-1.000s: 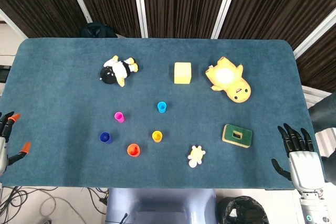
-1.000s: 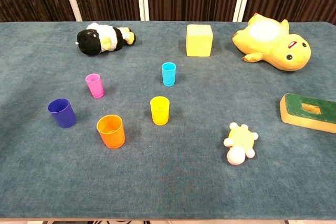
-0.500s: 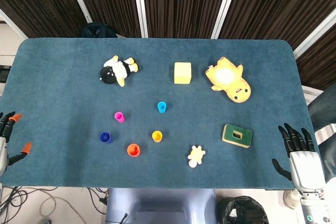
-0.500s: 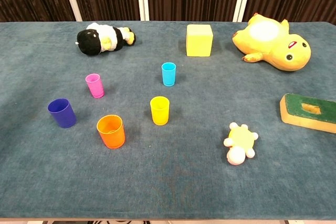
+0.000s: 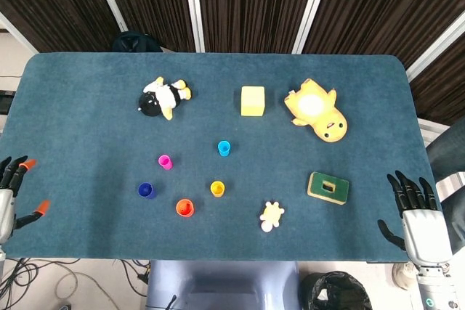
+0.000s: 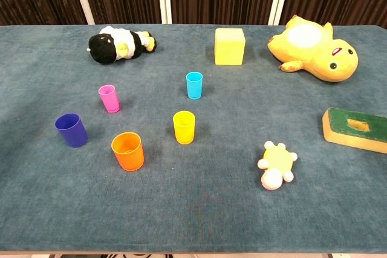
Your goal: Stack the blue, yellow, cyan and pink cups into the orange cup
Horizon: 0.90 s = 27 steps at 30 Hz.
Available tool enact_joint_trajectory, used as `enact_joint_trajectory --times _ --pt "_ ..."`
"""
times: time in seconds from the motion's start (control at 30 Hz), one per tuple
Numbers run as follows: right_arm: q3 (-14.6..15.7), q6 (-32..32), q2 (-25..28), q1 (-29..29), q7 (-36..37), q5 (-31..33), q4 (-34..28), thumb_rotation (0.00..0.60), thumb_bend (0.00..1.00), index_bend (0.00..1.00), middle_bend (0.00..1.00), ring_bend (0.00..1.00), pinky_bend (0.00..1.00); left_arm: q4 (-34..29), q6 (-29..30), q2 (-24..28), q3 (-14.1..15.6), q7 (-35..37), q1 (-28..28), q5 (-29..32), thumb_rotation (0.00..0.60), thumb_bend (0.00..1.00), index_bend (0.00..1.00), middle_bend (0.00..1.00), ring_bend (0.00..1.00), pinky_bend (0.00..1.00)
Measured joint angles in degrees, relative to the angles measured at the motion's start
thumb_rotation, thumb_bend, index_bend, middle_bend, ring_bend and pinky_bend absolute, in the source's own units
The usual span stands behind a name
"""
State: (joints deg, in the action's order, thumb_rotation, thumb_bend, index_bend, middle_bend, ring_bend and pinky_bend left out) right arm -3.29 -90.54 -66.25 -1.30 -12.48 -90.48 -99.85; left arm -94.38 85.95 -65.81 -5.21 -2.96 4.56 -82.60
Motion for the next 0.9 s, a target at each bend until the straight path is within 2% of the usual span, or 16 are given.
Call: enact_joint_trajectory --times 0.47,0.63,0.9 --pt "-0.3 -0.3 0.2 0.1 0.1 0.4 -0.1 0.600 0.32 0.05 0.07 0.14 0.06 0.4 -16.8 1.3 0.4 11.2 7.3 2.0 0.600 0.14 0.21 0.10 0.02 0.02" --pt "-0.5 -0.4 0.4 0.2 0.5 0.7 0.0 0.600 0.32 0.05 0.07 0.14 0.06 1.2 -21.2 -0.1 -0.2 11.7 9.9 4.8 0.600 0.14 0.23 0.11 0.02 0.02" --pt "-0.4 -0.3 0.3 0.2 0.5 0.6 0.0 0.600 0.33 0.05 0.07 0.14 0.06 4.2 -28.2 -3.3 -1.0 15.5 14.9 4.9 0.600 0.14 0.24 0.11 0.02 0.02"
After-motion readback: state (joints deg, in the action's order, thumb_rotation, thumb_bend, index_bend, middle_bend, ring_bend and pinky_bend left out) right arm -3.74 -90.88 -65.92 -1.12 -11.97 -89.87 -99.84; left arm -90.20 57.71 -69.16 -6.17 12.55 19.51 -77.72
